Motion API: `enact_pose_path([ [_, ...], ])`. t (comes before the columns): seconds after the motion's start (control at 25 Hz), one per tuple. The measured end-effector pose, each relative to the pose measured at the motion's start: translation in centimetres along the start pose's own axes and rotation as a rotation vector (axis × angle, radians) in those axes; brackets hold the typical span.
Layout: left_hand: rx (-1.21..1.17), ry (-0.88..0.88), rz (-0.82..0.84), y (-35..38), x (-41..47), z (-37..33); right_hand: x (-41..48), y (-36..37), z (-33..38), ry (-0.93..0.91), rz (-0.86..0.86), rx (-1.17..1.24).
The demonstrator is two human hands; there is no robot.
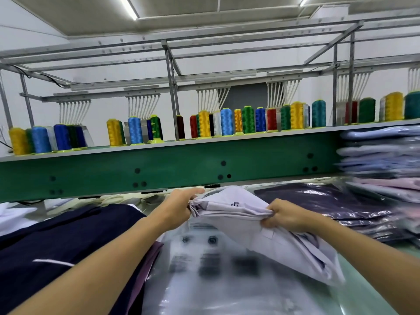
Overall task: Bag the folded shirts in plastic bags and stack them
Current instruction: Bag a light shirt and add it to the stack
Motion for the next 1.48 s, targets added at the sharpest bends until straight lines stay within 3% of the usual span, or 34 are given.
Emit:
enact_pose_path([
  [0.24, -0.083, 0.020, 0.020, 0.3, -0.9, -1.8, -0.1, -0.9, 0.4, 0.111, -0.058, -0.269],
  [0.4, -0.090, 0.056, 0.015, 1.1, -1.0, -4.3, -0.4, -0.1, 2.7, 0.082, -0.065, -0.438],
  [0.48, 0.022, 0.021, -0.016, 1.8, -0.5, -5.5, -0.7, 0.4, 4.5, 0.017, -0.114, -0.546],
  [0.64, 0.314, -0.252, -0.078, 1.9, 1.2, -5.8, -1.8, 1.6, 8.1, -0.163, -0.203, -0.674],
  [0.76, 0.394, -0.226, -0.057, 2.0, 2.3, -6.8, -1.6, 2.6, 8.9, -0.194, -0.208, -0.701],
  [0.96, 0.439, 0.143, 0.047, 4.4, 2.2, -13.1, -0.1, 3.0, 6.6, 0.033, -0.132, -0.397],
  [1.12, 0.439, 0.209, -0.085, 4.4, 1.6, -12.9, 0.4, 3.7, 4.9, 0.186, -0.147, -0.219],
  [1.24, 0.488, 0.170, -0.191, 3.6, 1.2, -10.4, 0.4, 3.3, 4.4, 0.277, -0.178, -0.083],
  [1.36, 0.568, -0.086, -0.223, 2.4, 1.0, -6.5, 0.0, 2.4, 4.3, 0.308, -0.185, 0.081],
  [1.48, 0.207, -0.265, -0.230, 1.3, 0.9, -4.0, 0.4, 2.5, 4.6, 0.286, -0.186, 0.184],
])
Point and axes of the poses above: each hand's wrist, its own x-axis towards the middle knuckle, its own y-axis out of the palm, z = x × y, the point moved 5 cm from there along x, towards the middle knuckle, and after that the axes turned 1 degree about y, right-handed, at the moved point
